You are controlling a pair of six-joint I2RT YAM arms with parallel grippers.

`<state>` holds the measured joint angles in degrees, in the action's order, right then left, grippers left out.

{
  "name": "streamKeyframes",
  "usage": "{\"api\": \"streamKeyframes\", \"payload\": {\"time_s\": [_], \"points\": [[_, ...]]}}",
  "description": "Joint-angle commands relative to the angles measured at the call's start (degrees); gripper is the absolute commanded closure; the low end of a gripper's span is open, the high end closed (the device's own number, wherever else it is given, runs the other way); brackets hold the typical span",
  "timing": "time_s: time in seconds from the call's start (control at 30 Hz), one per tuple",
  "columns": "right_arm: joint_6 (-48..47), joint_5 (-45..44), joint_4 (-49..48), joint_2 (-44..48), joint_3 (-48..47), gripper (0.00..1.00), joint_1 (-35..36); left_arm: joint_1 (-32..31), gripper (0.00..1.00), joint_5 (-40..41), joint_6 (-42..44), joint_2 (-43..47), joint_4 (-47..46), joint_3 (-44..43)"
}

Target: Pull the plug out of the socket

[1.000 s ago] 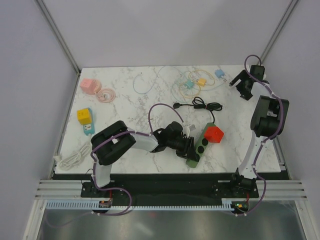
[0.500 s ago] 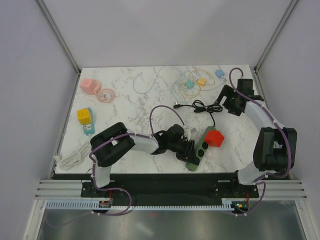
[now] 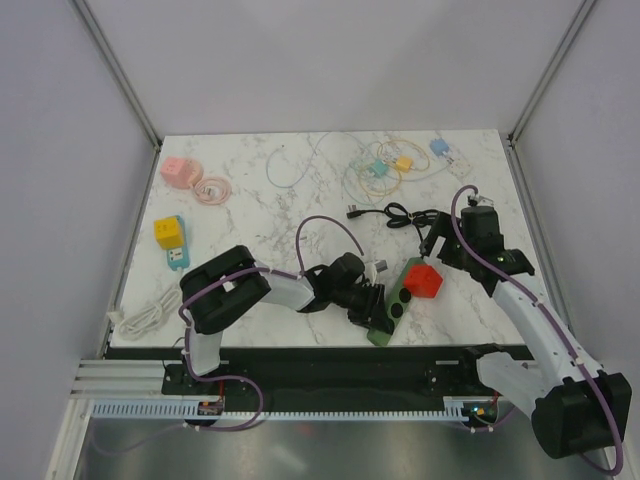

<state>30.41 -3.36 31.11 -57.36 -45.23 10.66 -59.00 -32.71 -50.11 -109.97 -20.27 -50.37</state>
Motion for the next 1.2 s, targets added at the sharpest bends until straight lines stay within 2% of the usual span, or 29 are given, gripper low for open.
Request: {"api": "streamKeyframes", "payload": {"time_s": [0.0,0.23,0.43,0.53,0.6,0.93,1.13,1.17], "points": [[3.0,-2.3,3.7,1.3,2.6,0.02,0.0,-0.1,0.98,0.2,-0.6,1.1,-3.6,0.7],[6.1,4.8,-1.2,1.5,8.2,0.02,-0.3,-0.1,0.98,0.3,-1.1,1.6,-5.1,2.5],[6.8,7.1,-3.2,3.5,11.6,0.02,-0.2,-0.1,0.98,0.3,-1.2,1.9,-5.0,2.8],[7.4,7.5,-4.9,4.8,13.1,0.05,-0.4,-0.1,0.98,0.1,-1.3,1.6,-5.0,2.6],[8.0,7.7,-5.4,4.7,13.9,0.11,-0.4,-0.1,0.98,-0.1,-1.4,1.5,-5.1,2.6],[10.5,16.4,-10.5,3.8,17.3,0.22,-0.8,-0.1,0.98,-0.2,-1.4,1.3,-5.4,2.9],[10.9,18.8,-11.1,3.8,18.8,0.49,-1.6,-0.1,0.98,-0.4,-1.5,1.0,-5.4,2.5],[10.6,19.2,-11.3,3.6,19.0,0.58,-1.8,-0.1,0.98,-0.5,-1.7,0.8,-5.4,2.3]]}}
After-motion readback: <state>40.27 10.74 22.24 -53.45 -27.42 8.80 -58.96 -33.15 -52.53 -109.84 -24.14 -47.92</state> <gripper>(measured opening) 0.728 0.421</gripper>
